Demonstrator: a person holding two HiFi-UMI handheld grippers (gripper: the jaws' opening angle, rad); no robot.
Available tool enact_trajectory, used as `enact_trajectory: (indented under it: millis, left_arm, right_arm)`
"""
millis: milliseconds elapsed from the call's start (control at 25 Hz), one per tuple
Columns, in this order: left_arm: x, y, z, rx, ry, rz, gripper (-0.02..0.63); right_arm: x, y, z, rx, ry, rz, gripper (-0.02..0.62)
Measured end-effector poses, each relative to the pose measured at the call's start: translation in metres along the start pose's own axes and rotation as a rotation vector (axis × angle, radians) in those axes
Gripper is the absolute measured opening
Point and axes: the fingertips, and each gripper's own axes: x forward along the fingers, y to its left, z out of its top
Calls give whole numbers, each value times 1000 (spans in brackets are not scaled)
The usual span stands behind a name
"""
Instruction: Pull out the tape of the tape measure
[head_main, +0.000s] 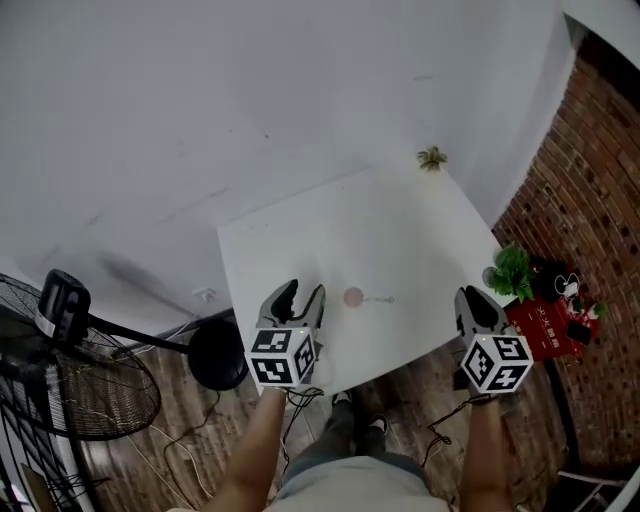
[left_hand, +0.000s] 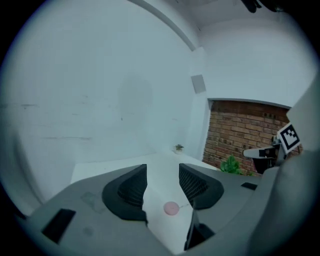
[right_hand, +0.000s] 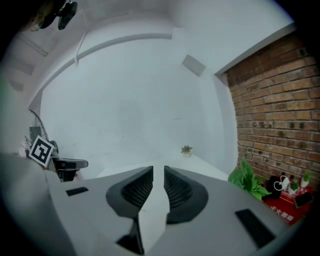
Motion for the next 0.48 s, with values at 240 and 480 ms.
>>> enact_trajectory:
  millis: [240,480]
  left_arm:
    - [-55,8,24,-53,-82,135,87]
    - [-103,14,51,-100,-248,233,14]
  right_arm:
    - [-44,22,47,-5,-226,-54,67]
    - [-80,21,71,24,-365,-118,40]
